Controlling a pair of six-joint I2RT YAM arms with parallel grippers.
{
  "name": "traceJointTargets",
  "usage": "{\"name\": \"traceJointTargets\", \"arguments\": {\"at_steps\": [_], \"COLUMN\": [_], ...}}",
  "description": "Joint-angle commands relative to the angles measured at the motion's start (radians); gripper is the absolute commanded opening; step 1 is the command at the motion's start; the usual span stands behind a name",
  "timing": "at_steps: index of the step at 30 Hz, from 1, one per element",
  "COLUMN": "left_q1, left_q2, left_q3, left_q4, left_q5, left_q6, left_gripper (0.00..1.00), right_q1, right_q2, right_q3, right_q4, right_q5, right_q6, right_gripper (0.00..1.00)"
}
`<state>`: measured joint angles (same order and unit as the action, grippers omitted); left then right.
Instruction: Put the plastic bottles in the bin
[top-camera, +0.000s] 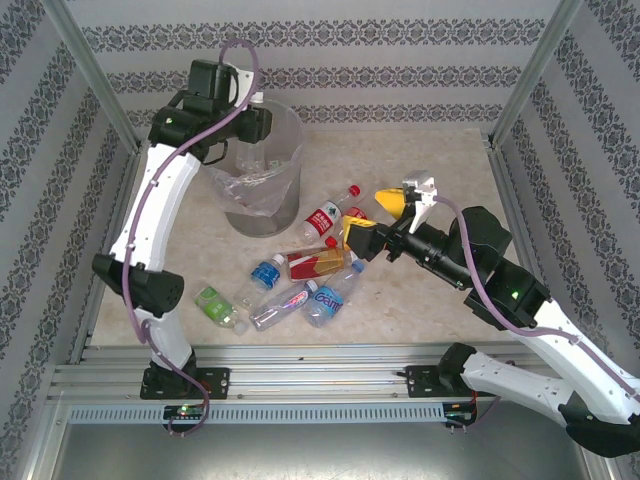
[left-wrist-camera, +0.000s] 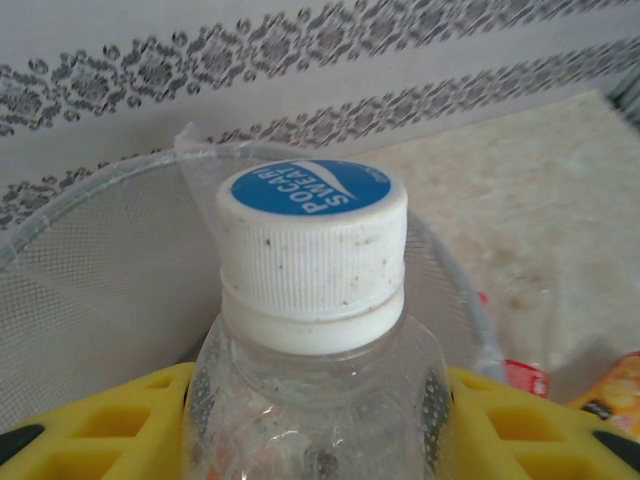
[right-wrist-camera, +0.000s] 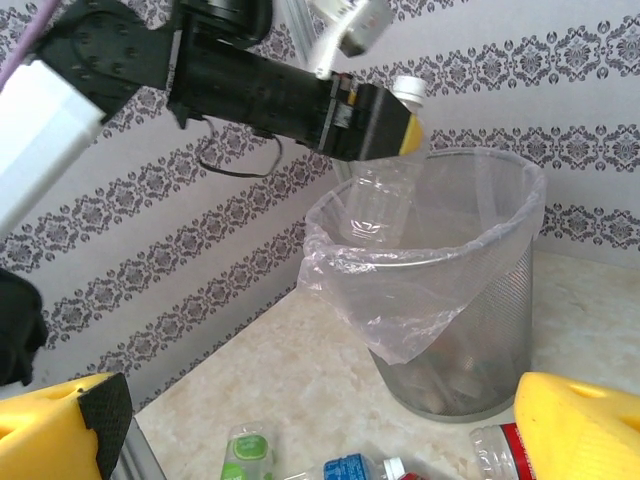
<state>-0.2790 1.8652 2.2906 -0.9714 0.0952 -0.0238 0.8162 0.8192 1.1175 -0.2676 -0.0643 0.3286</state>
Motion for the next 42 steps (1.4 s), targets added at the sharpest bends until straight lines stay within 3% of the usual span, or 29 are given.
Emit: {"name": "traceJointTargets", "arguments": {"at_steps": [1, 8, 14, 31, 34, 42], "left_q1": [0.019, 0.036, 0.038, 0.041, 0.043, 0.042], "left_q2": [0.064, 0.222, 0.272, 0.158, 0.159, 0.128], "left_q3": [0.071, 0.224, 0.228, -0.188, -0.197, -0.153], "left_q4": [-0.087, -0.212, -0.271, -0.074, -0.077, -0.094], "left_q5": [-0.086, -0.185, -0.212, -0.249, -0.262, -0.248], "left_q6": [0.047, -0.054, -0.125, -0.2, -0.201, -0.208], "left_gripper": [0.42, 0.42, 0.42, 0.49, 0.55, 0.83], "right_q1": [0.014, 0.015, 0.014, 0.014, 0.014, 0.014], "right_q2": [0.004, 0.001, -0.006, -0.032, -0.032, -0.029], "right_q3": [0.03, 0.023, 0.008, -0.023, -0.025, -0.035], "right_q4": [-0.003, -0.013, -0.014, -0.014, -0.014, -0.015], "right_q5": [-0.025, -0.022, -0.017, -0.004, -0.003, 0.0], "right_q6": [-0.01, -0.005, -0.003, 0.005, 0.006, 0.01], "right_gripper": [0.98, 0.98, 0.98, 0.98, 0.98, 0.98]}}
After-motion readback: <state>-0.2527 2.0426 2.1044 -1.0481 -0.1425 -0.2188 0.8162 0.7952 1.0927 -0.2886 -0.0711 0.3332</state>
